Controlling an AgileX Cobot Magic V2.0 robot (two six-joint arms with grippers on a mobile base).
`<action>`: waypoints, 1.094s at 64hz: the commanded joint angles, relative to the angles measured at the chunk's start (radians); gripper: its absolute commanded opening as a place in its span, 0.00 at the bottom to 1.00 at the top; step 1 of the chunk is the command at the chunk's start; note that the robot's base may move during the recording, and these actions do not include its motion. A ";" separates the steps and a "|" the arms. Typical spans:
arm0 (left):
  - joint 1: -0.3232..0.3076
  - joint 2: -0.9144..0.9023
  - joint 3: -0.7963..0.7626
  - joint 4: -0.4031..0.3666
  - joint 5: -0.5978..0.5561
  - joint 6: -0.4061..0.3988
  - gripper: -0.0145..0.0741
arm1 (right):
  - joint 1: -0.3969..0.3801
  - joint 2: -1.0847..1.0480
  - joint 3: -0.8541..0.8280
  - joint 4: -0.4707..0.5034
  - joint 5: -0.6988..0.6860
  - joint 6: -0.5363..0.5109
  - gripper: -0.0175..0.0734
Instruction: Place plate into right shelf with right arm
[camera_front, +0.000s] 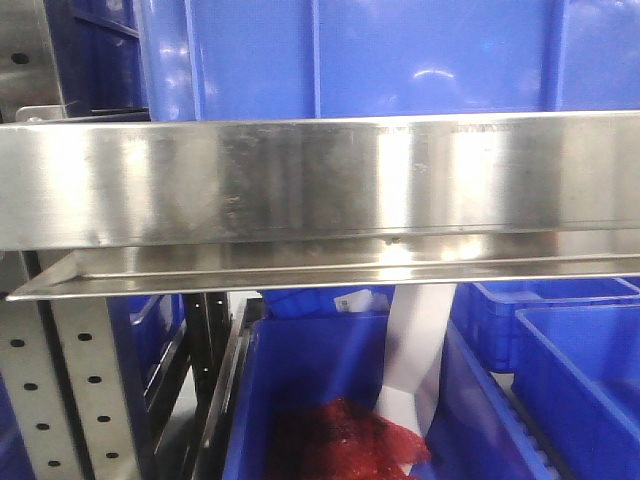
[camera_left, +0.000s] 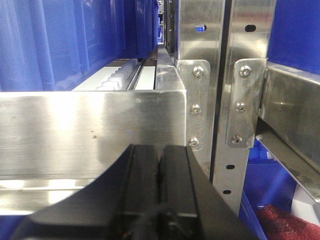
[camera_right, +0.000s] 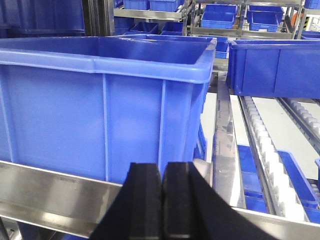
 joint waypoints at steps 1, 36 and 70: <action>0.000 -0.011 0.008 -0.002 -0.082 -0.002 0.11 | 0.000 0.011 -0.026 -0.015 -0.075 -0.002 0.25; 0.000 -0.011 0.008 -0.002 -0.082 -0.002 0.11 | -0.236 -0.050 0.116 0.294 -0.174 -0.296 0.25; 0.000 -0.011 0.008 -0.002 -0.082 -0.002 0.11 | -0.354 -0.206 0.583 0.353 -0.619 -0.331 0.25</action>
